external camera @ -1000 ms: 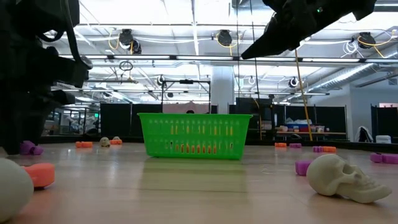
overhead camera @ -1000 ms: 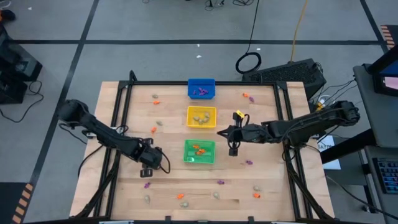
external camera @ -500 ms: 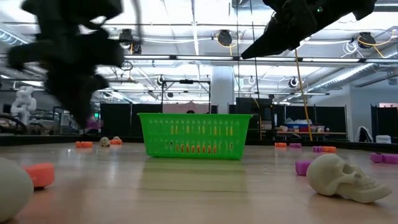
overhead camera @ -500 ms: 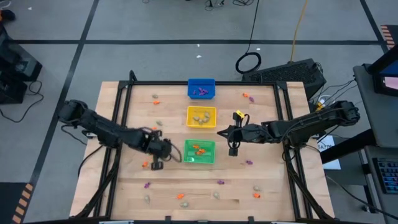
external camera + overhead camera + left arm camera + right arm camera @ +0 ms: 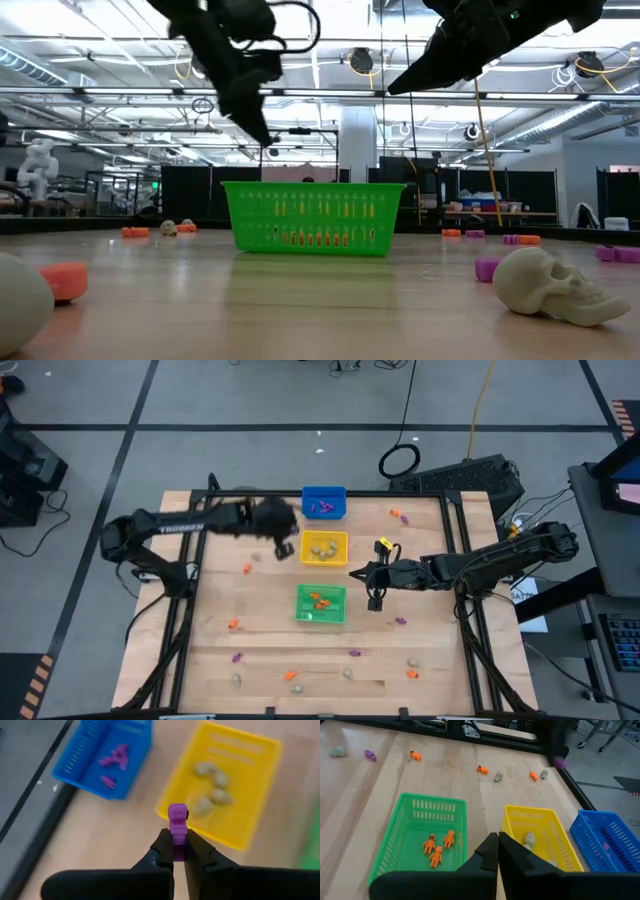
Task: Sort Halloween decoration
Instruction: Put the purple skeleton toy into the blue bin
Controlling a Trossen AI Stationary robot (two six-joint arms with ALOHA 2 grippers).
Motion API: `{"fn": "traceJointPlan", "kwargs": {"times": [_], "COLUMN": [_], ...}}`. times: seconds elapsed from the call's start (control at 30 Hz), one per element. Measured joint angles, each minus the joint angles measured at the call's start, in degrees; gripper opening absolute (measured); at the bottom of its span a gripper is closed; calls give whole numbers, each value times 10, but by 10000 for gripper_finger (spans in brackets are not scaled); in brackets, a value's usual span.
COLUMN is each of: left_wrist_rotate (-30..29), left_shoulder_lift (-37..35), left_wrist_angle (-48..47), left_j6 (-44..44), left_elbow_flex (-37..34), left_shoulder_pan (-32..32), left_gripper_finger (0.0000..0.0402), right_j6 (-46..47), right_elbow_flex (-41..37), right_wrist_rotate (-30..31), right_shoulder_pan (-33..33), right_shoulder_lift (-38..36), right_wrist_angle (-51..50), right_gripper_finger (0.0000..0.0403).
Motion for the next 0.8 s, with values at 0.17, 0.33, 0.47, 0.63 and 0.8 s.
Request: {"fn": "traceJointPlan", "kwargs": {"times": [0.17,0.33,0.47,0.63,0.8], "left_wrist_rotate": [30,32,41,71,72], "left_shoulder_lift": [80,169,220,259,279], "left_wrist_angle": [-13,-14,-13,-12,7], "left_j6": [60,84,96,100,98], "left_elbow_flex": [85,153,185,203,204], "left_shoulder_pan": [59,91,112,131,141], "left_gripper_finger": [9,8,8,9,9], "right_j6": [0,1,0,1,5], "right_elbow_flex": [0,0,1,1,1], "right_wrist_rotate": [0,0,0,0,0], "right_shoulder_pan": [0,0,0,0,0], "right_shoulder_lift": [0,0,0,0,0], "right_wrist_angle": [0,0,-7,-13,-13], "right_gripper_finger": [0,0,0,0,0]}}
